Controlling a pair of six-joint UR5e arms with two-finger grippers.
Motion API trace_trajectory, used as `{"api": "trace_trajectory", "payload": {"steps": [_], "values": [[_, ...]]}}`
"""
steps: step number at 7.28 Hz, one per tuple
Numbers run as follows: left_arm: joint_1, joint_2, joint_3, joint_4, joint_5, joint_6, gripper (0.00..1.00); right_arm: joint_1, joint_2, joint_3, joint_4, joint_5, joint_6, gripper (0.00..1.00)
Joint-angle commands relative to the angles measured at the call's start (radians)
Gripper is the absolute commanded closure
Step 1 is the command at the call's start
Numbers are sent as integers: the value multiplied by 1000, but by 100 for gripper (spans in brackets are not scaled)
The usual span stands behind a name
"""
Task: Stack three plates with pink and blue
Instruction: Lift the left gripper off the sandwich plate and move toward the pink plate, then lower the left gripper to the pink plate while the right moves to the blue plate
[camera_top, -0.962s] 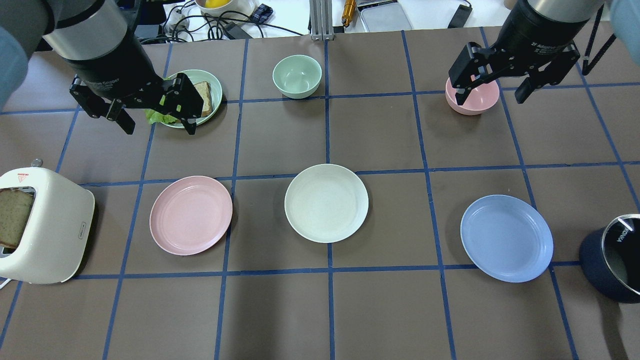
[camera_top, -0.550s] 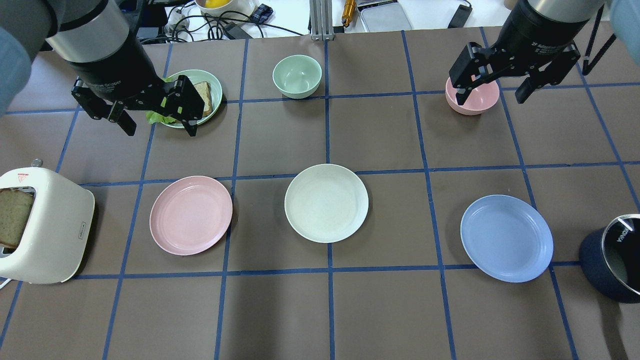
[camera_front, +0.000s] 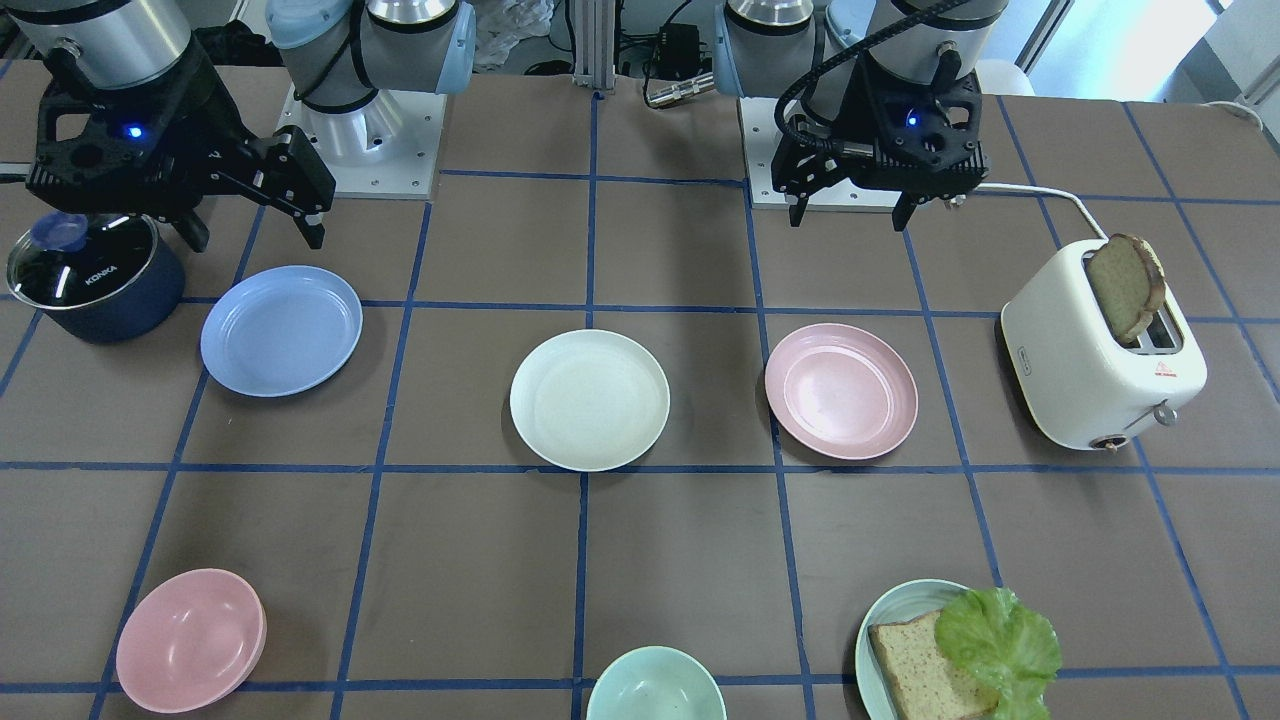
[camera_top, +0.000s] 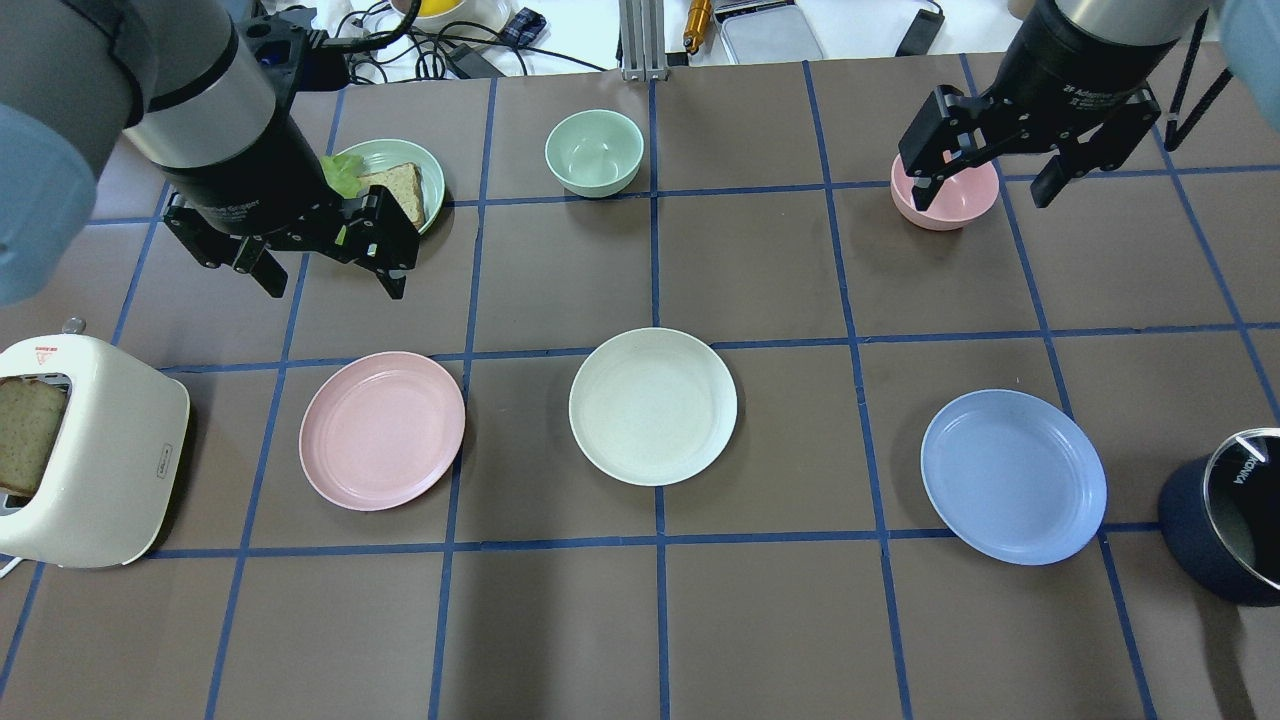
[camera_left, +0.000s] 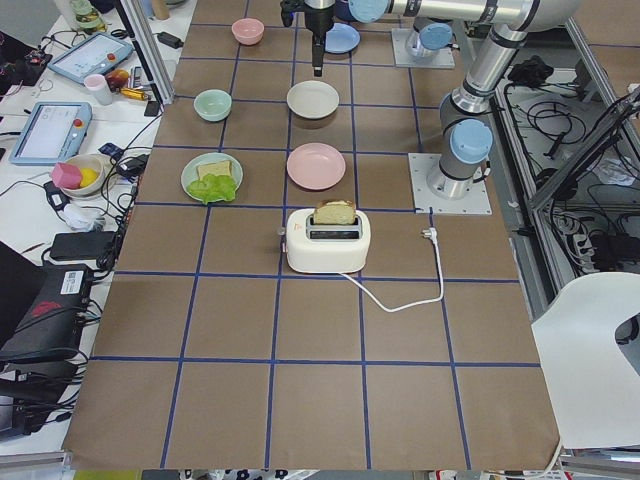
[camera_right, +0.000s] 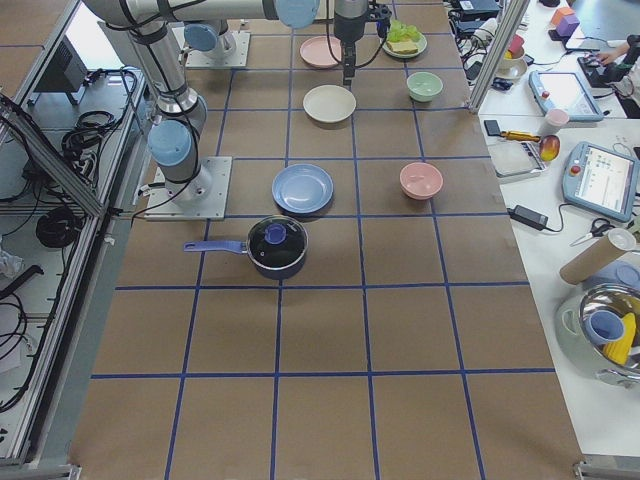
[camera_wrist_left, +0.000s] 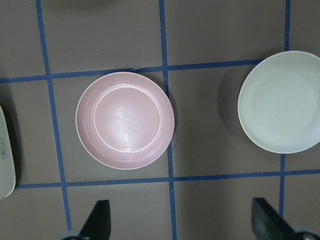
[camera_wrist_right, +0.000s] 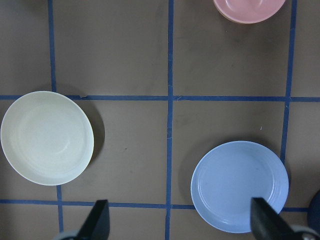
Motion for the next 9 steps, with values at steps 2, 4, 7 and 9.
{"api": "trace_trajectory", "payload": {"steps": [2, 4, 7, 9], "values": [[0, -23, -84, 47, -3, -1, 34, -83, 3, 63, -52, 12, -13, 0], [0, -46, -254, 272, -3, 1, 37, -186, 3, 134, -101, 3, -71, 0], [-2, -69, -393, 414, -3, -16, 41, -285, -4, 316, -214, -31, -156, 0], [-3, -115, -393, 414, -1, -27, 50, -324, -6, 448, -341, -58, -223, 0]]}}
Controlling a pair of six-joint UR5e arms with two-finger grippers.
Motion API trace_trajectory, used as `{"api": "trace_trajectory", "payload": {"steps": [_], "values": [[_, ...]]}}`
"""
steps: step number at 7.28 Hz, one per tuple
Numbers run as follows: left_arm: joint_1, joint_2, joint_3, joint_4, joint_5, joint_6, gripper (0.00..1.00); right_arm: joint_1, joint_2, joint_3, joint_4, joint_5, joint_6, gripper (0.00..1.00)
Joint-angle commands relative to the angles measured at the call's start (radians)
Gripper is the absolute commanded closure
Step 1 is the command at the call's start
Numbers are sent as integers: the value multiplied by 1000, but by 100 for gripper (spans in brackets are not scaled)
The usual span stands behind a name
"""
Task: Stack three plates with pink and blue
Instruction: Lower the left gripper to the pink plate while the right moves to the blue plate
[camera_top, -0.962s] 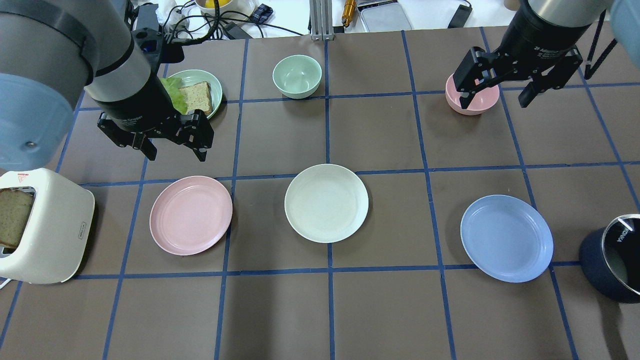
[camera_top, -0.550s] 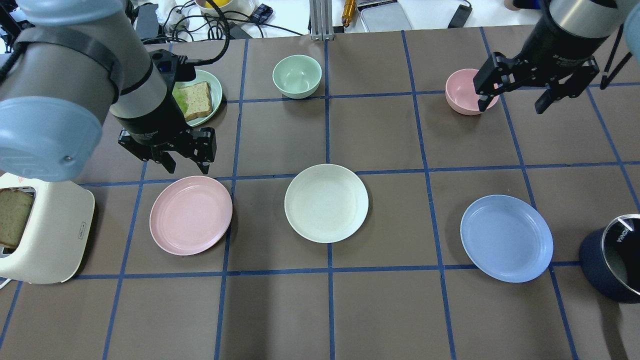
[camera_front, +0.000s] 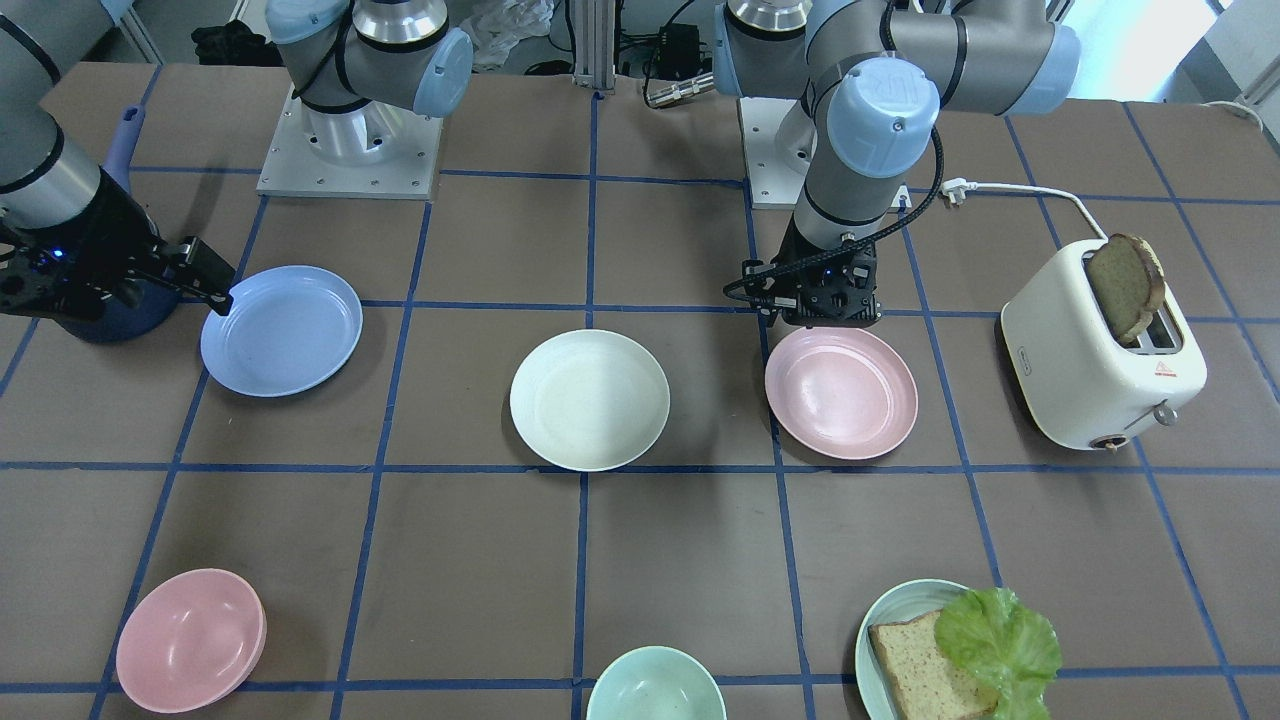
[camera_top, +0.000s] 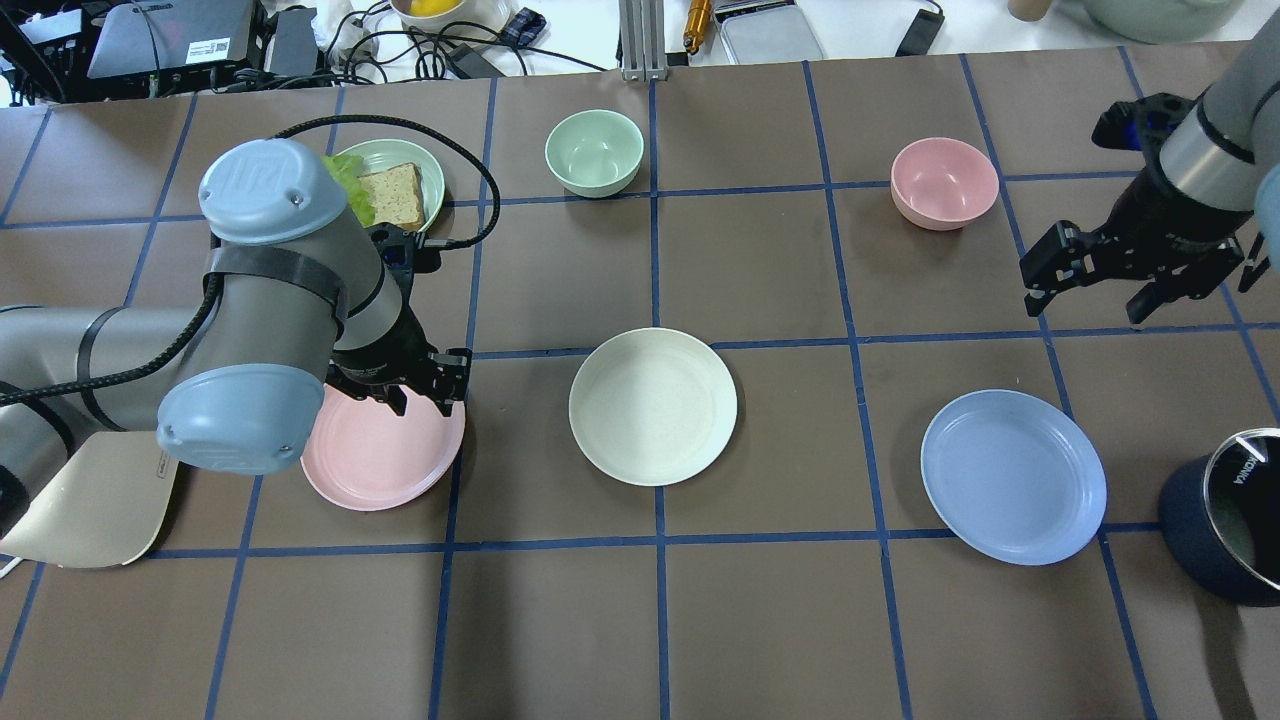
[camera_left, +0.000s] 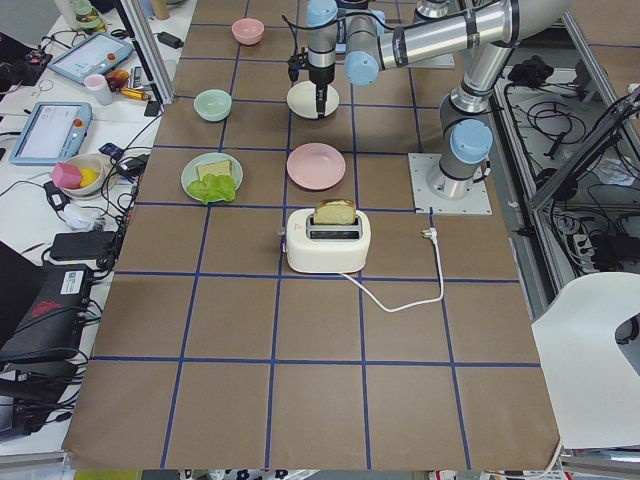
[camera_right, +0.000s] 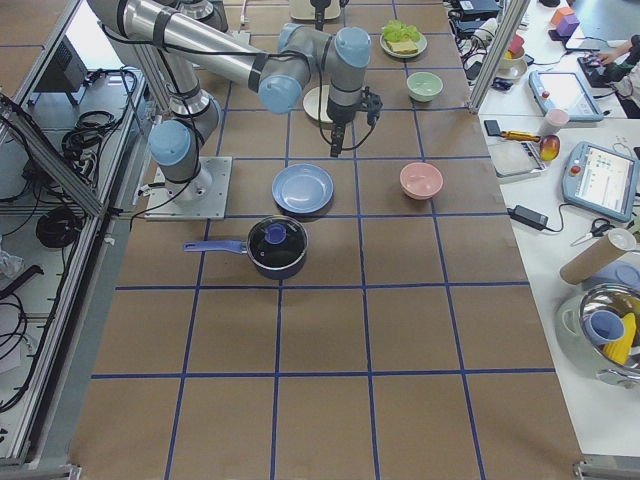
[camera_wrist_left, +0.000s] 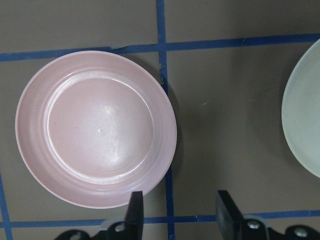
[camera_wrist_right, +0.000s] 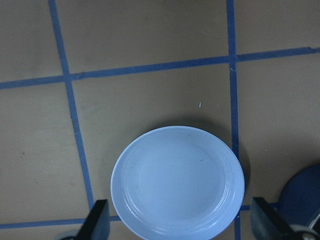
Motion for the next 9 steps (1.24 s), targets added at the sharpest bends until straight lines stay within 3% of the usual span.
{"api": "trace_trajectory", "payload": {"steps": [1, 4, 9], "values": [[-1, -44, -4, 5, 3, -8, 50, -82, 7, 130, -106, -51, -119, 0], [-1, -87, -5, 7, 10, -6, 50, -140, 16, 346, -362, -64, -157, 0], [-7, -187, -54, 177, 18, 6, 50, -212, 33, 394, -423, -71, -177, 3]]}}
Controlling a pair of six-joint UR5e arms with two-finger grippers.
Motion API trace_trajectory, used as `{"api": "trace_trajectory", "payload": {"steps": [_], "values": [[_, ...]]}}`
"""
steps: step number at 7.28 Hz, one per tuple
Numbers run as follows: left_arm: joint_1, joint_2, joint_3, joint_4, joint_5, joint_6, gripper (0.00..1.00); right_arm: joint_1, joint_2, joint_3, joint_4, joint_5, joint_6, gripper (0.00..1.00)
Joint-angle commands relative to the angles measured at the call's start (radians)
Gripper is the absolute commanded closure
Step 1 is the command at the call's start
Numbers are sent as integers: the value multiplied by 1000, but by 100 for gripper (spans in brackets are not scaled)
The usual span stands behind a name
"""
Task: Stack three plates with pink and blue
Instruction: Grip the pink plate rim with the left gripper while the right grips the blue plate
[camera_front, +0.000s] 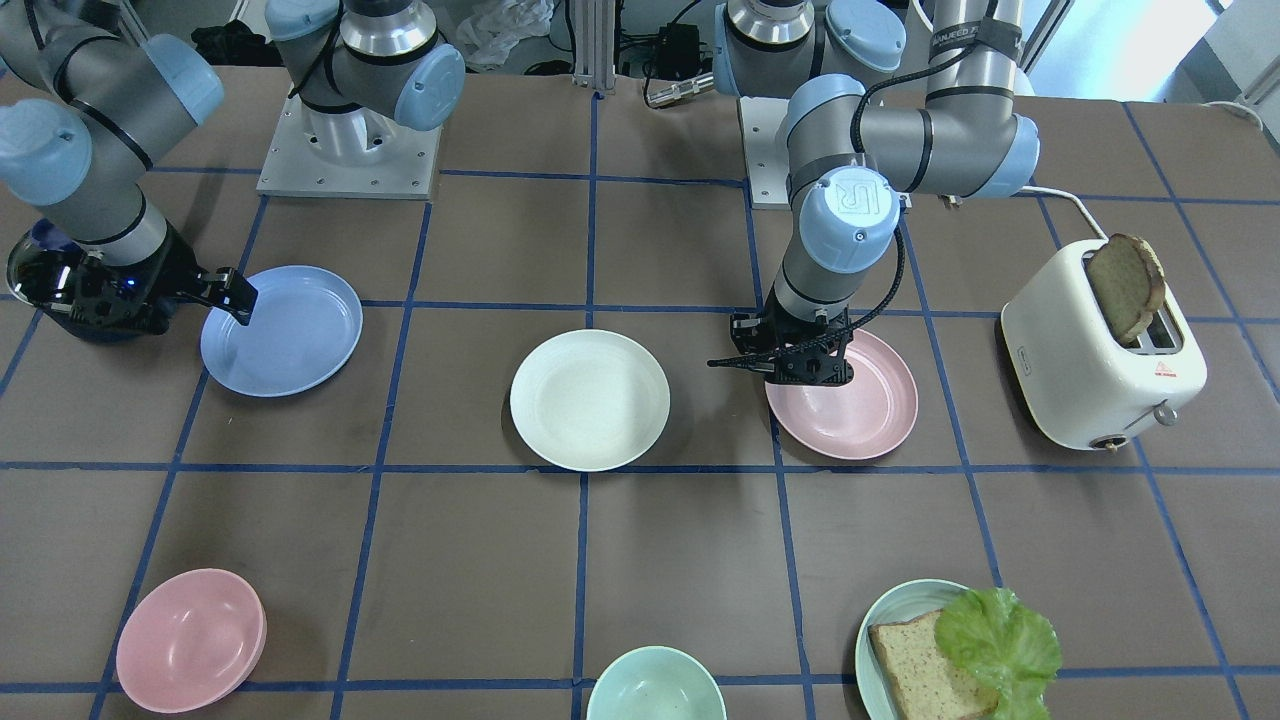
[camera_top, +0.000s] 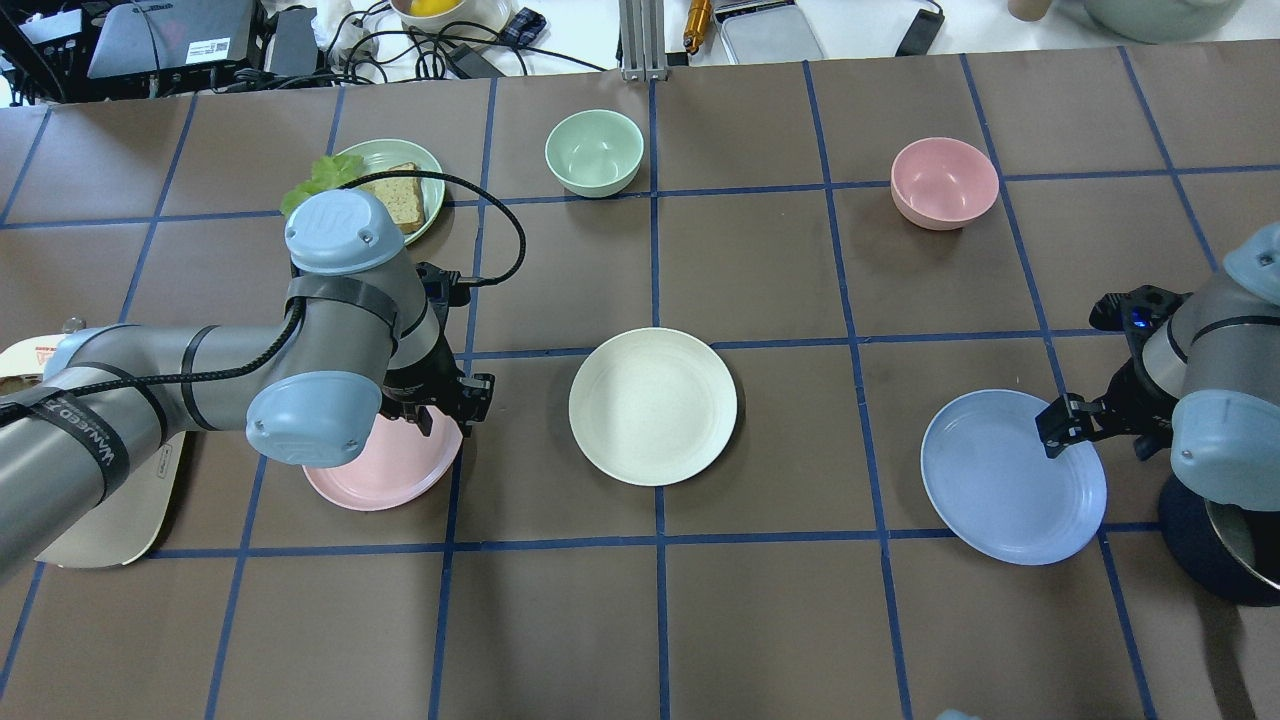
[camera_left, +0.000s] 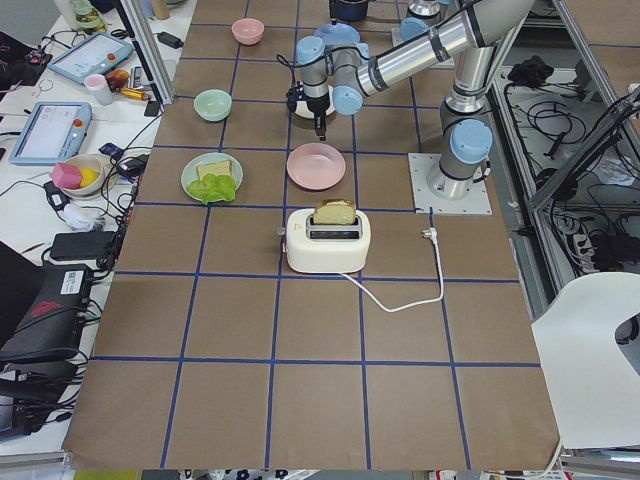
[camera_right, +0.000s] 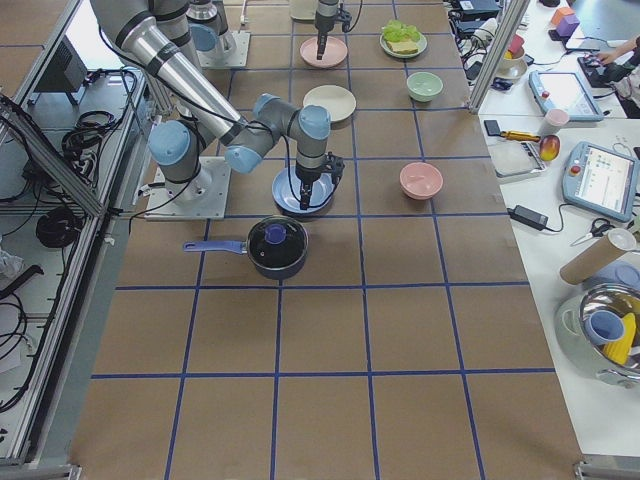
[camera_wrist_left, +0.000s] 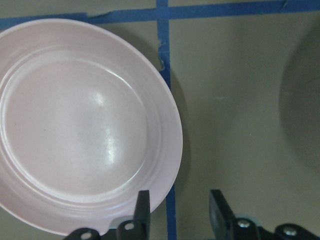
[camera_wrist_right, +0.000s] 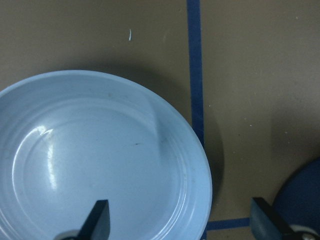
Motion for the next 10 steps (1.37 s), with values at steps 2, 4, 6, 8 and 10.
{"api": "trace_trajectory", "payload": {"steps": [2, 4, 6, 8, 10], "values": [[-8, -49, -6, 43, 9, 0, 50, -87, 87, 2, -2, 27, -64, 8], [-8, -72, -3, 52, 9, -1, 50, -104, 91, 2, -5, 70, -104, 9], [-8, -94, -1, 93, 9, 0, 62, -104, 91, 4, -3, 71, -106, 20], [-6, -109, 2, 97, 9, 0, 71, -104, 86, 4, 4, 73, -153, 47], [-6, -118, 14, 92, 10, -9, 85, -103, 84, 5, 6, 75, -156, 100]]}}
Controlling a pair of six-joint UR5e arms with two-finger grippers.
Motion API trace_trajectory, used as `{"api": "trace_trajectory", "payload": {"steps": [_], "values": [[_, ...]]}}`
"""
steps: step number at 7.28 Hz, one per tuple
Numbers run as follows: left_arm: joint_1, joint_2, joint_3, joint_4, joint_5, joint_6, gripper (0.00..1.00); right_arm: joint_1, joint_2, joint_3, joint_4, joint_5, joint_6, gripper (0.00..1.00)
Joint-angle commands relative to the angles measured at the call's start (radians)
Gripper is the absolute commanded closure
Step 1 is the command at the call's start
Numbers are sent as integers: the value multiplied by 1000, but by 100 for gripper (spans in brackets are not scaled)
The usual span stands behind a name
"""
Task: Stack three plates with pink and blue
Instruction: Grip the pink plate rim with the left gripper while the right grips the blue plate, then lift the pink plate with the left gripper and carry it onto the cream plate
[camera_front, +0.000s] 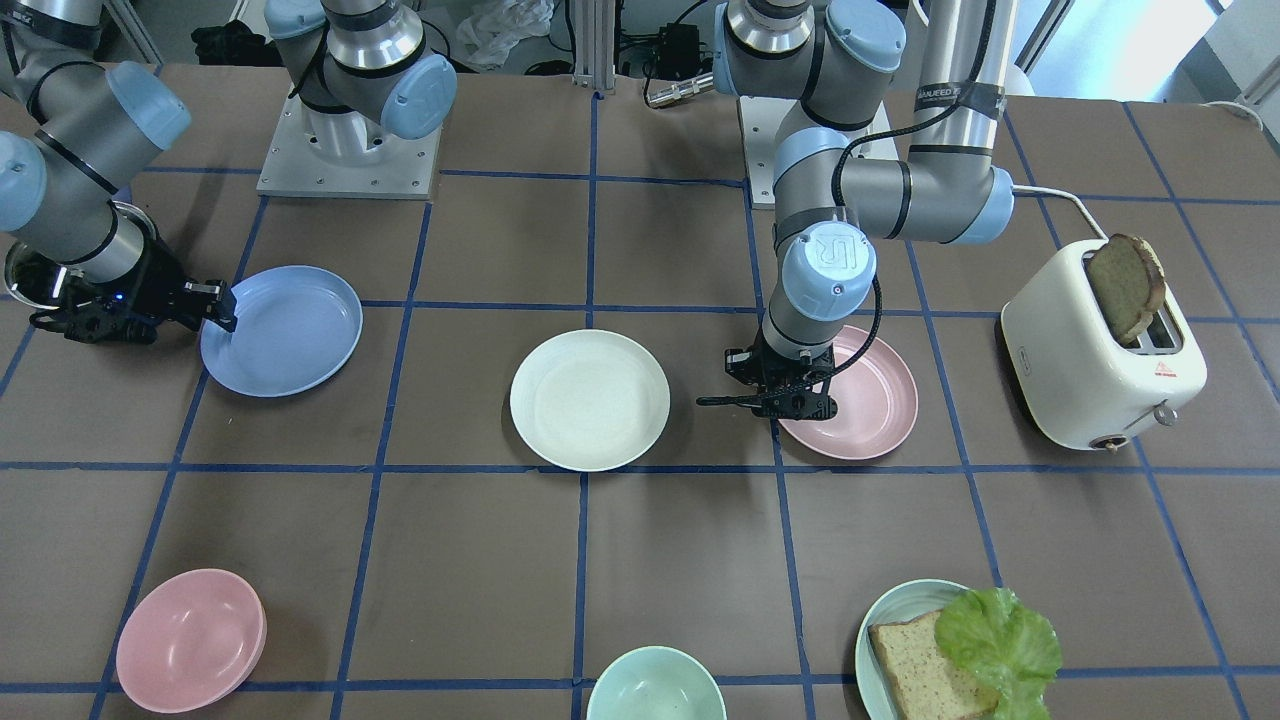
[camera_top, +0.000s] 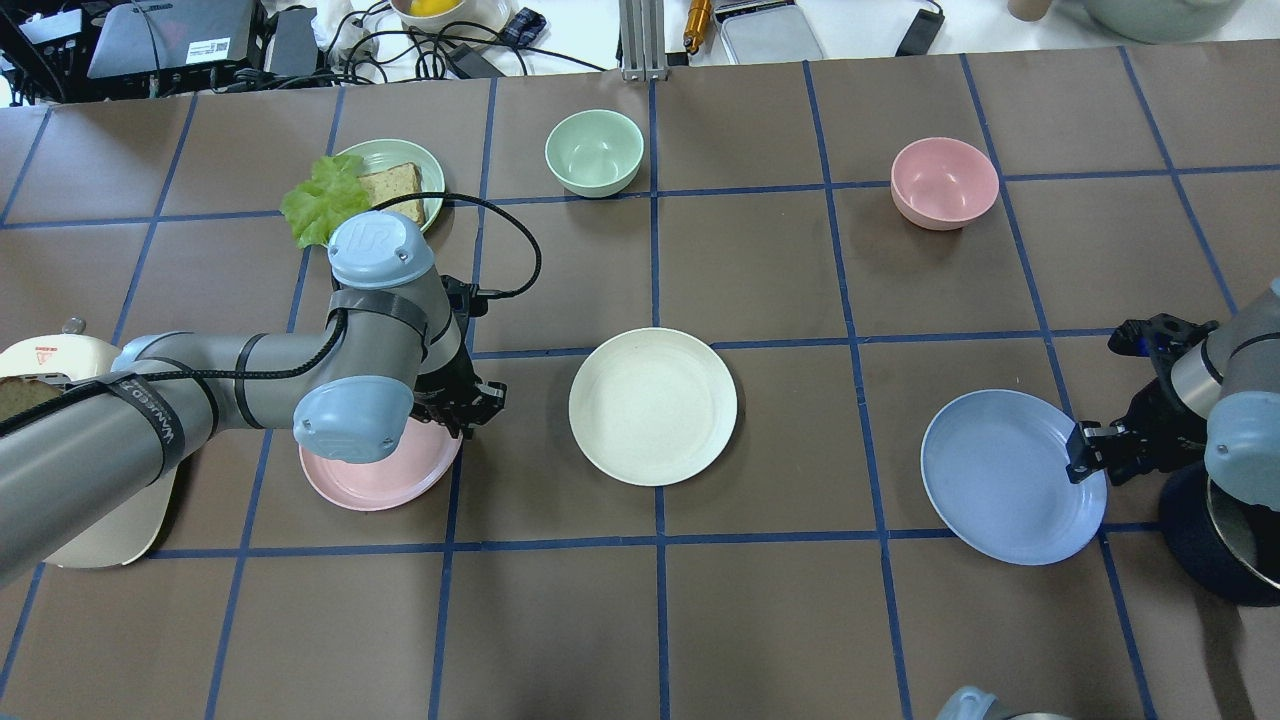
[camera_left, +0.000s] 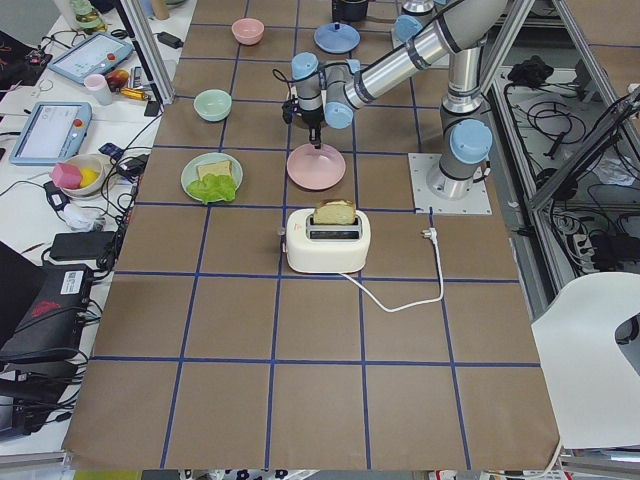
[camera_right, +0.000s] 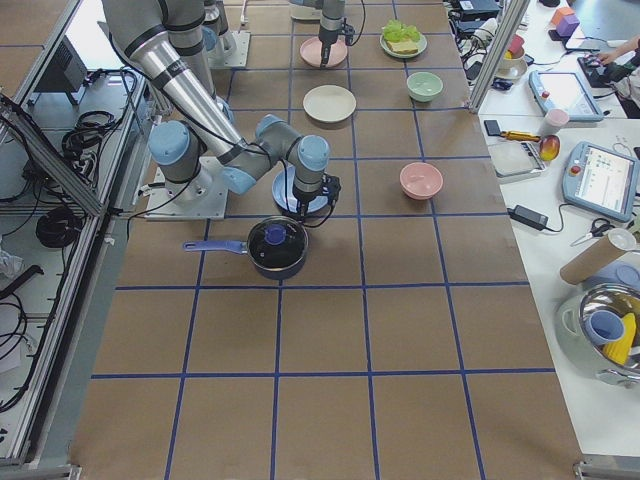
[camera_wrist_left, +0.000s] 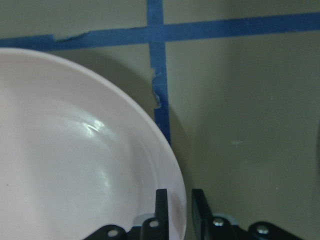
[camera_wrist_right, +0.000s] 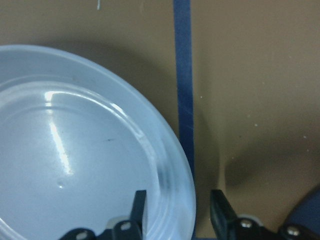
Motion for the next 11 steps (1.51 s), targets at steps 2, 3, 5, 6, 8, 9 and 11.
{"api": "trace_trajectory", "payload": {"steps": [2, 3, 5, 6, 8, 9, 11], "values": [[0, -16, 30, -12, 27, -9, 100, 1, 7, -1, 5, 7, -6, 100], [-7, -18, 47, -39, 85, -12, 100, 1, 4, -1, 5, 9, -6, 100], [-38, -16, 60, -47, 93, -88, 100, 1, -20, -10, 5, 24, -6, 100], [-69, -19, 79, -58, 104, -95, 100, 4, -45, -19, 23, 24, -6, 100], [-107, -29, 163, -151, 151, -128, 100, 7, -71, -56, 78, 24, -1, 100], [-133, -32, 211, -197, 150, -180, 100, 7, -71, -85, 97, 24, 2, 100], [-197, -71, 295, -257, 148, -281, 100, 7, -63, -122, 146, 24, 5, 100]]}}
